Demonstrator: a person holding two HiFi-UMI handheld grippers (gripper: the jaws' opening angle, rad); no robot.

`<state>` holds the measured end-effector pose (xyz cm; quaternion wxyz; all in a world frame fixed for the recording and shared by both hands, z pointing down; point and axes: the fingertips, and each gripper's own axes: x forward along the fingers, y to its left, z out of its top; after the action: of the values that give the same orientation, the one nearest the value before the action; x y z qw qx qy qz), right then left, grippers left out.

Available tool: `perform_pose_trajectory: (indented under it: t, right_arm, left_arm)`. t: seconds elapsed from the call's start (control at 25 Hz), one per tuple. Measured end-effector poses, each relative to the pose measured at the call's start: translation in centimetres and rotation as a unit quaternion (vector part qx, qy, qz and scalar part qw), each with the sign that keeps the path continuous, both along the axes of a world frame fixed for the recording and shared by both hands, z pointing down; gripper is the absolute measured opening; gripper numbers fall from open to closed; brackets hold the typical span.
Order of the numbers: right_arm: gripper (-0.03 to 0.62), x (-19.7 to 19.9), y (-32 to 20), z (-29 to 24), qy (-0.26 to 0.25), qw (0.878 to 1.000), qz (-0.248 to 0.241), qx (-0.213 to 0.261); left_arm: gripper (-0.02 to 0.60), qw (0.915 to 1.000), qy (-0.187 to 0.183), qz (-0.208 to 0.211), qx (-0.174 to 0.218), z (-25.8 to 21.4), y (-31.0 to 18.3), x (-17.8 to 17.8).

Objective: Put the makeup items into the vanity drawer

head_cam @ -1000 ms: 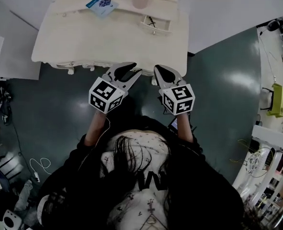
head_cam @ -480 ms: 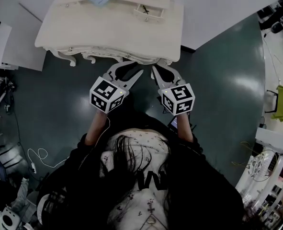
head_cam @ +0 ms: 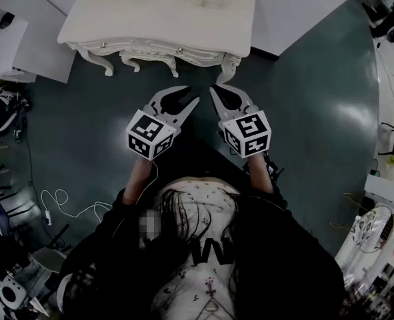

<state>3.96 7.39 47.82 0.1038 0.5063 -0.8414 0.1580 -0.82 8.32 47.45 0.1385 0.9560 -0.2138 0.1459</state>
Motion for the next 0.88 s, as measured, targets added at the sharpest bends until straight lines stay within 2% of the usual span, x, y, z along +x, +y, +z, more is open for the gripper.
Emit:
perform_pose_trajectory:
  t: [0.48,0.88]
  right_arm:
    - [0.009,-2.5,4.3,-0.5,0.000,0.999,-0.042,0.014]
    - [0.009,-1.9,5.8,-0.5,0.005,0.999,-0.040,0.015]
  left_arm:
    - [0.115,0.9996,-0.002,-0.022,0.015,-0.4,4.1,-1.5]
    - [0.115,0.9998,-0.007,-0.006,0.019,-0.6,5.3,-0.4]
